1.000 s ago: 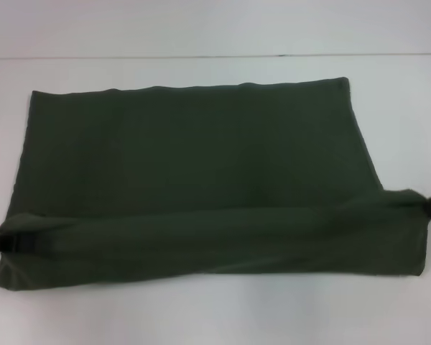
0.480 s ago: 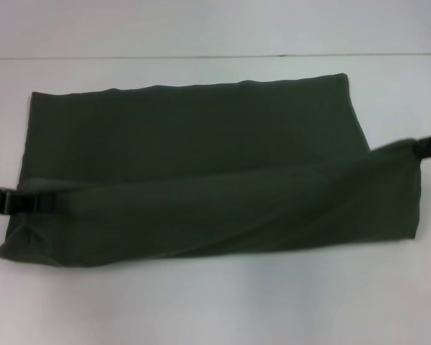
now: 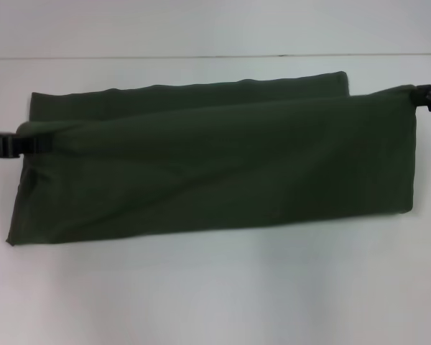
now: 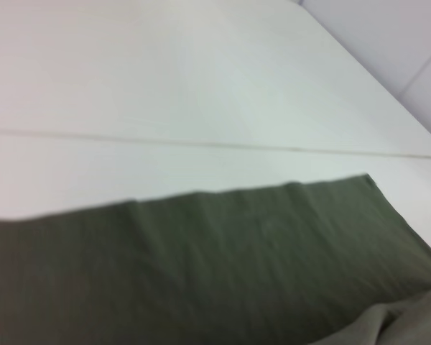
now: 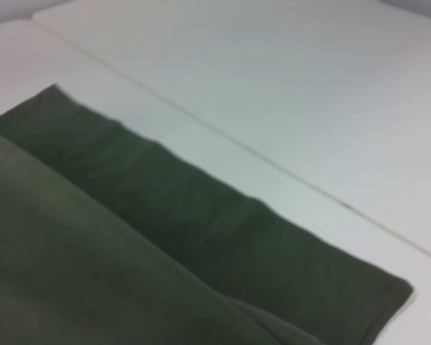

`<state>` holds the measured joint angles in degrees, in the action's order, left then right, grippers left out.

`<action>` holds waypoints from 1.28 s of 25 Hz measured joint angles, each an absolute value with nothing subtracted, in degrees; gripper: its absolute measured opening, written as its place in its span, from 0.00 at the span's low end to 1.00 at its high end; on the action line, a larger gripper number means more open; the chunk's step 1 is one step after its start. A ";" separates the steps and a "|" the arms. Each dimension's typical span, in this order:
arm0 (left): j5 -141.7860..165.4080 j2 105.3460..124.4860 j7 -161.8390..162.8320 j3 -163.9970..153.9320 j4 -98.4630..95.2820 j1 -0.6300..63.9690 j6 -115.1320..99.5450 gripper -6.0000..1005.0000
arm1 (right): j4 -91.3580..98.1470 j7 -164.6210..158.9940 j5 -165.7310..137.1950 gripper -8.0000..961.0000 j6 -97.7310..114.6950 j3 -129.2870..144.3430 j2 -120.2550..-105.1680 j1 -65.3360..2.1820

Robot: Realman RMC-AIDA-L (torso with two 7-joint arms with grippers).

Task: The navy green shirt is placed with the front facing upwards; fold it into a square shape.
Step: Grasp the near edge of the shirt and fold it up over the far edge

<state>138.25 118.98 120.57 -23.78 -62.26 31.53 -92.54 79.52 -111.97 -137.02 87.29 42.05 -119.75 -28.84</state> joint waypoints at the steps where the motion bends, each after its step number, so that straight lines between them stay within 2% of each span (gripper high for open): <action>1: 137.99 119.12 120.43 -24.24 -62.10 31.68 -91.15 0.09 | 78.51 -111.71 -136.65 0.02 85.77 42.17 -119.75 -28.79; 32: 134.84 121.71 117.06 -41.63 -54.00 35.18 -52.79 0.09 | 51.51 -101.38 -128.75 0.02 45.43 54.48 -119.93 -34.49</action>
<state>134.84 121.71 117.06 -41.63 -54.00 35.18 -52.79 51.51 -101.38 -128.75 45.43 54.48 -119.93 -34.49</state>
